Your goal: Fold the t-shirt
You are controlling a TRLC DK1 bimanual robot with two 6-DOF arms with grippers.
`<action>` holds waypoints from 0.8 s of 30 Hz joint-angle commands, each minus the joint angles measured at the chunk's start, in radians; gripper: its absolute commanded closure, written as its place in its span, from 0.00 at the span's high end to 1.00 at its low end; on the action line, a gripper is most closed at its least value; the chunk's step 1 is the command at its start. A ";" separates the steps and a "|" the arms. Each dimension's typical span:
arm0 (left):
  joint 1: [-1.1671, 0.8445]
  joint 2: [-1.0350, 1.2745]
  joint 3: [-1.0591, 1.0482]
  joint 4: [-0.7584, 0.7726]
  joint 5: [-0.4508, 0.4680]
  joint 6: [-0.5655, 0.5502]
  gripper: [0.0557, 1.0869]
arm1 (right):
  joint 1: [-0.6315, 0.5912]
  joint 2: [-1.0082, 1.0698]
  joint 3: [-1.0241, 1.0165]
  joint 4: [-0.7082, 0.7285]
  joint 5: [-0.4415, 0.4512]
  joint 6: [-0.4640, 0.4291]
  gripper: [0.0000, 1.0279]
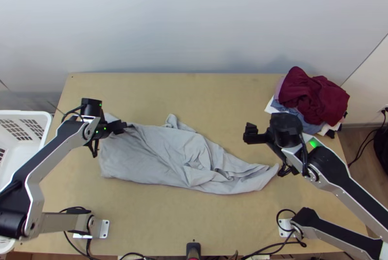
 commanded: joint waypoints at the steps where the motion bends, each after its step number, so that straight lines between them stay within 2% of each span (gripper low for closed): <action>1: 0.008 0.083 0.008 0.091 0.004 0.001 0.50 | 0.010 0.018 -0.008 0.028 -0.002 -0.017 0.95; 4: 0.022 0.074 -0.007 0.174 0.004 0.001 0.25 | 0.019 0.029 -0.004 0.041 -0.002 -0.031 0.95; 8: 0.022 0.098 -0.006 0.182 0.005 -0.002 0.04 | 0.049 0.057 -0.005 0.035 -0.001 -0.050 0.96; 13: 0.021 0.100 -0.027 0.178 0.005 -0.007 0.04 | 0.072 0.089 0.006 0.037 -0.002 -0.014 0.96; 19: 0.039 0.063 -0.021 0.172 0.005 -0.014 0.04 | 0.108 0.126 0.045 0.034 -0.002 -0.011 0.96; 24: 0.037 -0.008 0.011 0.149 0.008 -0.028 0.04 | 0.189 0.135 0.010 0.028 -0.002 -0.014 0.96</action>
